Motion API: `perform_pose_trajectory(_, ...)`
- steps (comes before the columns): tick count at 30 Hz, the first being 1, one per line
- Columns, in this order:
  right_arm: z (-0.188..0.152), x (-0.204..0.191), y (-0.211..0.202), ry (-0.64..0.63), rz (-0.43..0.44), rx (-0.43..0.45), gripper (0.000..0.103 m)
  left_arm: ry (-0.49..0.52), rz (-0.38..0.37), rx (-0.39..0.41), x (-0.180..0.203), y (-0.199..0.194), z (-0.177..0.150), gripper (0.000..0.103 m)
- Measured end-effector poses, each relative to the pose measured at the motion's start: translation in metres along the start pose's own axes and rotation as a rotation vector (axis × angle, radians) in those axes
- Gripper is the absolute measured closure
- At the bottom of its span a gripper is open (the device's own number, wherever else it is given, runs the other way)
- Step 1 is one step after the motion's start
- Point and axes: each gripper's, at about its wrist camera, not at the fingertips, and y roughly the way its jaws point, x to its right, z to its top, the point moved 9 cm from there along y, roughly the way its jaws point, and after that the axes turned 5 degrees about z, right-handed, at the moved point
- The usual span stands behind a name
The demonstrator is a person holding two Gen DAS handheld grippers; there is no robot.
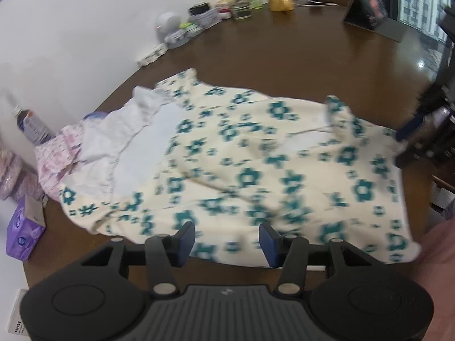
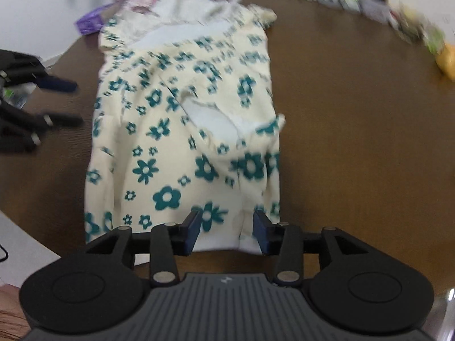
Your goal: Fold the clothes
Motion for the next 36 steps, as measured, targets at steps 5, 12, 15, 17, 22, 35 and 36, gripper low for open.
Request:
perform_pose_trajectory(5,-0.002,0.004,0.016,0.107,-0.038,-0.035,0.062,-0.028,-0.011,-0.034,-0.029,0.028,-0.003,0.056)
perform_pose_trajectory(12,0.012,0.003,0.032,0.032,-0.064,-0.047,0.061,-0.087,-0.056,-0.051,-0.03,0.045,-0.015,0.073)
perform_pose_trajectory(15,0.018,0.001,0.037,-0.024,-0.07,-0.044,0.06,-0.088,-0.047,-0.07,-0.036,0.045,-0.02,0.073)
perform_pose_trajectory(17,0.022,0.0,0.04,-0.062,-0.074,-0.043,0.06,-0.102,-0.025,-0.085,-0.046,0.048,-0.02,0.073)
perform_pose_trajectory(22,0.024,-0.005,0.043,-0.146,-0.057,-0.044,0.06,-0.144,0.047,-0.092,-0.086,0.066,-0.004,0.073)
perform_pose_trajectory(35,0.019,0.027,0.033,-0.103,-0.117,-0.09,0.061,0.077,0.027,-0.203,-0.086,0.117,0.004,0.087)
perform_pose_trajectory(36,0.022,0.031,0.033,-0.1,-0.126,-0.087,0.06,0.093,0.028,-0.215,-0.081,0.114,0.002,0.087)
